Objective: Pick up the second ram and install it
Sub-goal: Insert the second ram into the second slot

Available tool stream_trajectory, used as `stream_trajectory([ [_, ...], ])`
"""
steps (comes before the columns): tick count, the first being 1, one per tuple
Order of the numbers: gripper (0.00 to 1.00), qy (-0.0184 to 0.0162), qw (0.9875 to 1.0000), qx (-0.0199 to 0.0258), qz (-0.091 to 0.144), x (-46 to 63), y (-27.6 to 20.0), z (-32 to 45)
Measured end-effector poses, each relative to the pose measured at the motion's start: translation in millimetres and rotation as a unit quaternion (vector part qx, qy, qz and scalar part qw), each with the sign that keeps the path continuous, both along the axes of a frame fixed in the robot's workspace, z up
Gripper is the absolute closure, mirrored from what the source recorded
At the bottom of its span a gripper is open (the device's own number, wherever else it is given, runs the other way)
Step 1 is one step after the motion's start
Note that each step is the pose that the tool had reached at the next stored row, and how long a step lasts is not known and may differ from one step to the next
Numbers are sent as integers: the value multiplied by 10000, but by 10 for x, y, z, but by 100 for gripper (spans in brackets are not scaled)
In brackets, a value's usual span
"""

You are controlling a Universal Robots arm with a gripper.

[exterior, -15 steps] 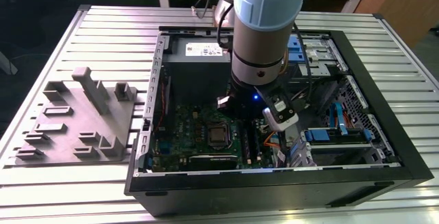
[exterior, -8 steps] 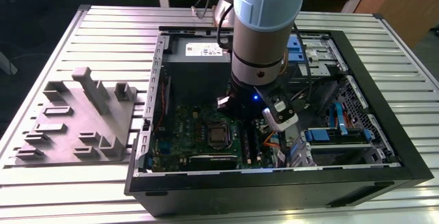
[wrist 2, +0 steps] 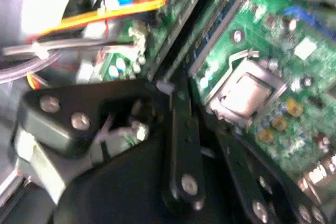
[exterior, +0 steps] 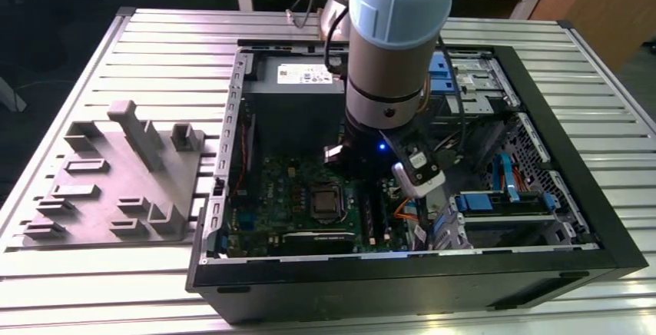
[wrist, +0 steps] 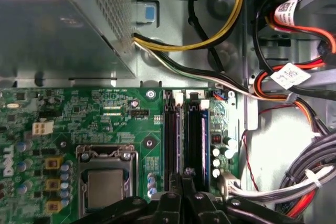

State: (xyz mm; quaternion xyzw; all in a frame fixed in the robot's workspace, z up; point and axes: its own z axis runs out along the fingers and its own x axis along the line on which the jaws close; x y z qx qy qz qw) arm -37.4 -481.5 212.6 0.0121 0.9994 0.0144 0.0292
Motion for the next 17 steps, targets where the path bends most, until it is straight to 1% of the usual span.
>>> stream_trajectory([
  [1, 82, 1, 10000, 1, 0, 0, 0, -1],
  [2, 82, 2, 10000, -2, 0, -1, 0, 1],
  [3, 75, 3, 10000, -6, 0, -1, -1, 5],
  [6, 75, 3, 10000, -7, 0, -1, -1, 7],
  [7, 75, 4, 10000, -8, 0, -1, -2, 23],
  [8, 75, 3, 10000, -6, 0, -1, -2, 49],
  [13, 75, 3, 10000, -6, 0, -1, -2, 249],
  [15, 75, 3, 10000, -7, 0, -1, -2, 294],
  [17, 75, 2, 10000, -5, 0, -1, -1, 300],
])
